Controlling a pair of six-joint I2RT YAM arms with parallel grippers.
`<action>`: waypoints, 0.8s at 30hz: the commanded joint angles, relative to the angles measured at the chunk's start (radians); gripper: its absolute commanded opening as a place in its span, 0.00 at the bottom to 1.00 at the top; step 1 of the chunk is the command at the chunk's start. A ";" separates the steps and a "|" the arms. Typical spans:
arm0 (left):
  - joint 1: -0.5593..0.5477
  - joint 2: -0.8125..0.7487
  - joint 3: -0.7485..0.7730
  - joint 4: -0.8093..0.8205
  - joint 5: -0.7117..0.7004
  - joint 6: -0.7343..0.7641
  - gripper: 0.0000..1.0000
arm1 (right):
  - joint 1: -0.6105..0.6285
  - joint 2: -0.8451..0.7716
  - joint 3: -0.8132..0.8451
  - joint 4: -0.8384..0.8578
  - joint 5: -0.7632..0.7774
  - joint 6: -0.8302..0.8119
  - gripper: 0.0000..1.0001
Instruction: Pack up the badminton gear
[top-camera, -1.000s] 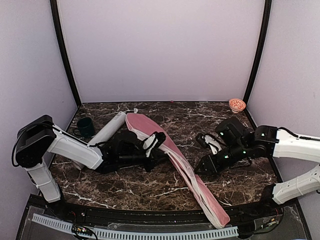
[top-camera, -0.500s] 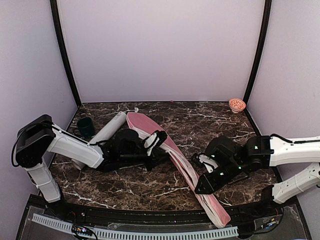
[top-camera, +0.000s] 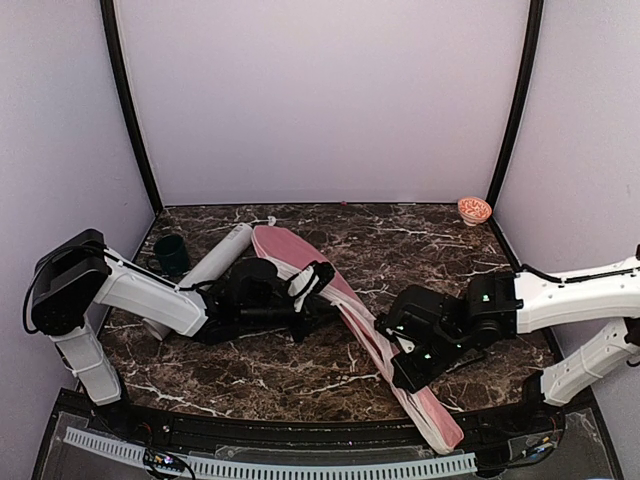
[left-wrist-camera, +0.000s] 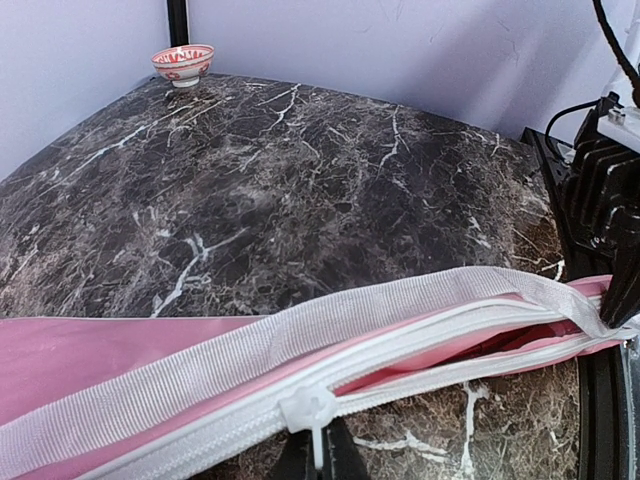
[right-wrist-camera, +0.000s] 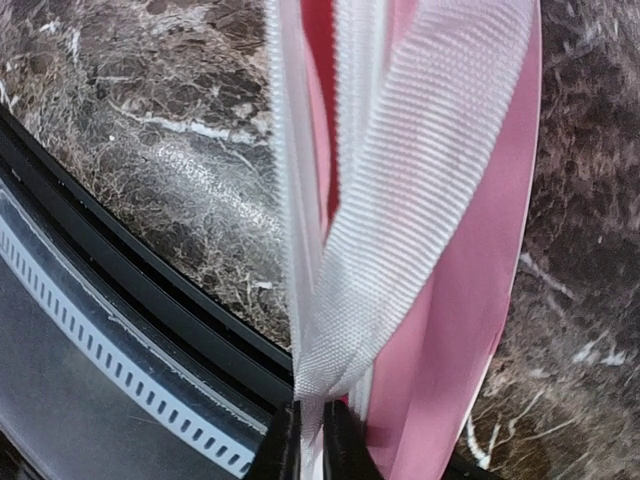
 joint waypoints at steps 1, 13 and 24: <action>0.006 -0.043 0.038 0.040 0.009 0.012 0.00 | 0.017 -0.008 0.058 -0.061 0.078 0.004 0.00; 0.014 -0.042 0.014 0.049 0.006 0.007 0.00 | 0.018 -0.170 0.019 -0.052 0.013 0.054 0.07; 0.015 -0.036 0.028 0.048 0.010 0.006 0.00 | 0.078 -0.055 -0.006 -0.025 0.004 0.085 0.26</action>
